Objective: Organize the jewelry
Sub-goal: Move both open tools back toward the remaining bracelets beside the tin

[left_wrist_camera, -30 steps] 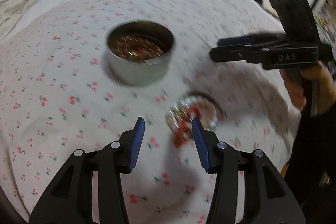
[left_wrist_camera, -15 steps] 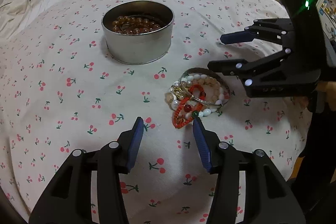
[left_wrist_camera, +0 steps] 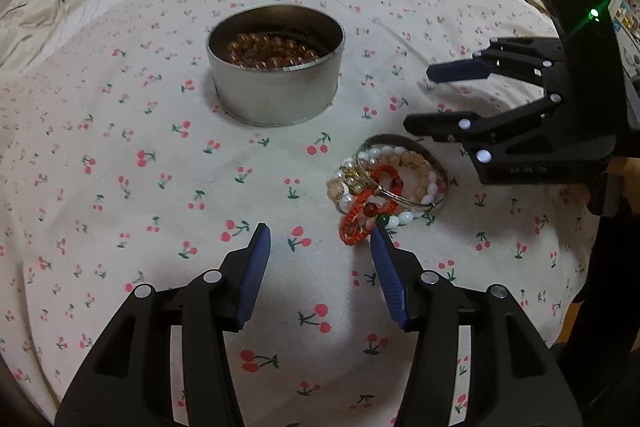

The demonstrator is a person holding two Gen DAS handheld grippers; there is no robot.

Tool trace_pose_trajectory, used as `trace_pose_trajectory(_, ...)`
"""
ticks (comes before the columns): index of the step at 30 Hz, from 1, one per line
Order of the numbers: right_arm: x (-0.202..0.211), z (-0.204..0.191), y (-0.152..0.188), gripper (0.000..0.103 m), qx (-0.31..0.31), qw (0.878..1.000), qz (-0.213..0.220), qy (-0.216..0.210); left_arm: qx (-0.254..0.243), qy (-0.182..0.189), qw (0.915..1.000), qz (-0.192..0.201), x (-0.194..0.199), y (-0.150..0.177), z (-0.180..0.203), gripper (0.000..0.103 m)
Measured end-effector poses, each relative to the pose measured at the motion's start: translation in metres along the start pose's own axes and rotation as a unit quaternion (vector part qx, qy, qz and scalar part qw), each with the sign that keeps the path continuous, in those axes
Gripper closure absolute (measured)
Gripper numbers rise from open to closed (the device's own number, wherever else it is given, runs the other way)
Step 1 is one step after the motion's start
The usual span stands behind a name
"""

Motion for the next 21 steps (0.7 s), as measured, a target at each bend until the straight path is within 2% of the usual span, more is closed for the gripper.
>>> trace_pose_trajectory(3, -0.003, -0.008, 0.000, 0.045, 0.016, 1.000, -0.007, 0.004, 0.011, 0.003, 0.9999, 0.005, 0.003, -0.001, -0.003, 0.051)
trace_pose_trajectory(10, -0.009, -0.008, 0.003, 0.040, 0.045, 0.998, -0.024, 0.045, -0.006, -0.044, 0.9990, -0.009, -0.014, 0.003, -0.003, 0.047)
trace_pose_trajectory(15, -0.008, 0.004, 0.005, 0.039, 0.026, 0.998, -0.025, 0.060, -0.005, -0.056, 0.9983, -0.014, -0.015, 0.004, -0.007, 0.043)
trace_pose_trajectory(21, -0.006, 0.031, 0.011, 0.034, 0.007, 0.992, -0.048, 0.121, -0.010, -0.058, 0.9981, -0.019, -0.013, 0.006, -0.008, 0.042)
Point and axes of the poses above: each gripper's, at about its wrist camera, not at the fingertips, and x roughly against the way its jaws point, z to its right, y to its underside, the point moved 6 cm from there along -x, roughly the way its jaws point, and after that the axes turned 11 degrees about x, right-handed, at the moved point
